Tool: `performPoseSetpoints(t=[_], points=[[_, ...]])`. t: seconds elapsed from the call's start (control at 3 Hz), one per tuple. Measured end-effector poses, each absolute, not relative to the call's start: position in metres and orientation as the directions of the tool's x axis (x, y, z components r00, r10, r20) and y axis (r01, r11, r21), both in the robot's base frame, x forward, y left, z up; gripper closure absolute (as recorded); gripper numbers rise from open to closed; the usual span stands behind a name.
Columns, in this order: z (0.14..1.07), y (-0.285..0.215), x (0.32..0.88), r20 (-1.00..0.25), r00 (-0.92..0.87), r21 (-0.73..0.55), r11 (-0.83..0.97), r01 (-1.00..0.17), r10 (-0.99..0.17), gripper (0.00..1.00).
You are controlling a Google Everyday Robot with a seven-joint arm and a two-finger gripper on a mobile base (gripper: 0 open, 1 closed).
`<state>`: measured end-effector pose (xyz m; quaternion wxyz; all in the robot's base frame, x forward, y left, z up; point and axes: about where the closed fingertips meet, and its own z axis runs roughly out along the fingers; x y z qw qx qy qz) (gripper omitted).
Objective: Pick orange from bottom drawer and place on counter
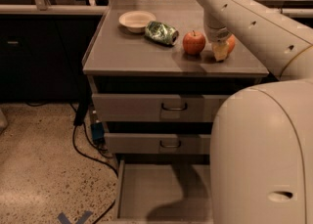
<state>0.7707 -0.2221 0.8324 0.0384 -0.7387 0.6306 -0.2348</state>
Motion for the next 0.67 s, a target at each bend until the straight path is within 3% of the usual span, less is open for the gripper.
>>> performPoseSetpoints(t=[0.33, 0.67], points=[[0.8320, -0.2222, 0.7707, 0.299, 0.094, -0.352, -0.202, -0.914, -0.950, 0.00], [0.8320, -0.2222, 0.7707, 0.299, 0.094, -0.352, -0.202, -0.914, -0.950, 0.00]])
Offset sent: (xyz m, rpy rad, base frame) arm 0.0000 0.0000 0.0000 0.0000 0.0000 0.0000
